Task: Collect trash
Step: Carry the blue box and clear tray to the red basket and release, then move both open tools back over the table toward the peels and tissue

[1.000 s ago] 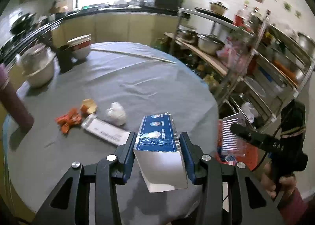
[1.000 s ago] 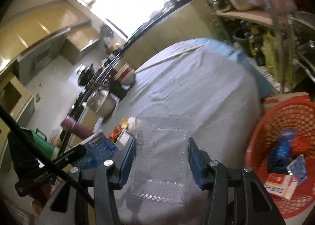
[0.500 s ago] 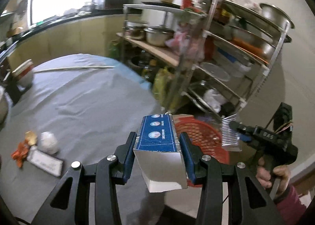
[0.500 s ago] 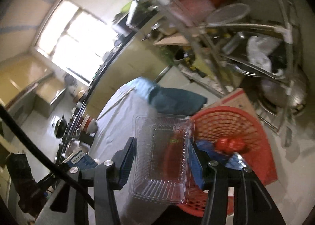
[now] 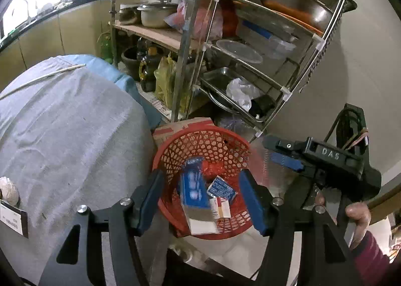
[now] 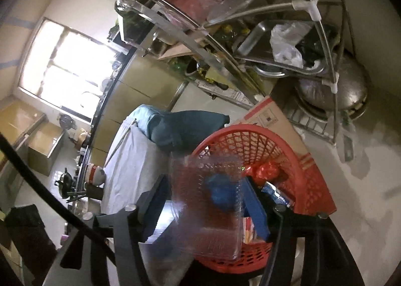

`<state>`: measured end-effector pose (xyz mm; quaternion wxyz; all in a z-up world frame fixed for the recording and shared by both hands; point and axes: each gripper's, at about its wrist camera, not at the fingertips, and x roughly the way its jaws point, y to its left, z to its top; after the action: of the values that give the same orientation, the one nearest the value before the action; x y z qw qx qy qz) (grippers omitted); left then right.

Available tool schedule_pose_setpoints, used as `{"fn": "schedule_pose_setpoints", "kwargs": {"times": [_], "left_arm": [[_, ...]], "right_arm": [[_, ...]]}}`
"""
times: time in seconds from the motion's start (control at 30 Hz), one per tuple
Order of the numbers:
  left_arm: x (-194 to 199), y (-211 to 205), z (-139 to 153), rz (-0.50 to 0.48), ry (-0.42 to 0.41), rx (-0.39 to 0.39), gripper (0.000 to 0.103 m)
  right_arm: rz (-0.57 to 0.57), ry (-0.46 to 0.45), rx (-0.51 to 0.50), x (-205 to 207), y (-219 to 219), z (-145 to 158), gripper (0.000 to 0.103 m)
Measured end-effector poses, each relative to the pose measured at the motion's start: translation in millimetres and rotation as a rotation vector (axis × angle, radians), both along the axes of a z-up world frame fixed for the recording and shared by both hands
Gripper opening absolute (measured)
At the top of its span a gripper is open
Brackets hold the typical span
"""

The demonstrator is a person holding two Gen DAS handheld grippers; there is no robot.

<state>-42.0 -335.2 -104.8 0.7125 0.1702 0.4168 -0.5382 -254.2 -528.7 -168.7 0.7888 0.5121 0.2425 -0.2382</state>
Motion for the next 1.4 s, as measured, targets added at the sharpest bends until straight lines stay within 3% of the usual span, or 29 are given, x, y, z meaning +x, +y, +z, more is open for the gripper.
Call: {"fn": "schedule_pose_setpoints", "kwargs": {"times": [0.2, 0.37, 0.57, 0.97, 1.4], "left_arm": [[12, 30, 10, 0.095, -0.113, 0.022, 0.068], [29, 71, 18, 0.264, -0.257, 0.076, 0.072], [59, 129, 24, 0.464, -0.324, 0.124, 0.074], [97, 212, 21, 0.694, -0.378, 0.174, 0.074], [117, 270, 7, 0.801, -0.334, 0.186, 0.074]], "right_arm": [[0.029, -0.006, -0.019, 13, 11, 5, 0.067], [0.105, -0.017, -0.074, 38, 33, 16, 0.067], [0.233, -0.014, -0.151, 81, 74, 31, 0.067], [0.452, -0.014, -0.258, 151, 160, 52, 0.067], [0.623, -0.040, -0.327, 205, 224, 74, 0.066]]}}
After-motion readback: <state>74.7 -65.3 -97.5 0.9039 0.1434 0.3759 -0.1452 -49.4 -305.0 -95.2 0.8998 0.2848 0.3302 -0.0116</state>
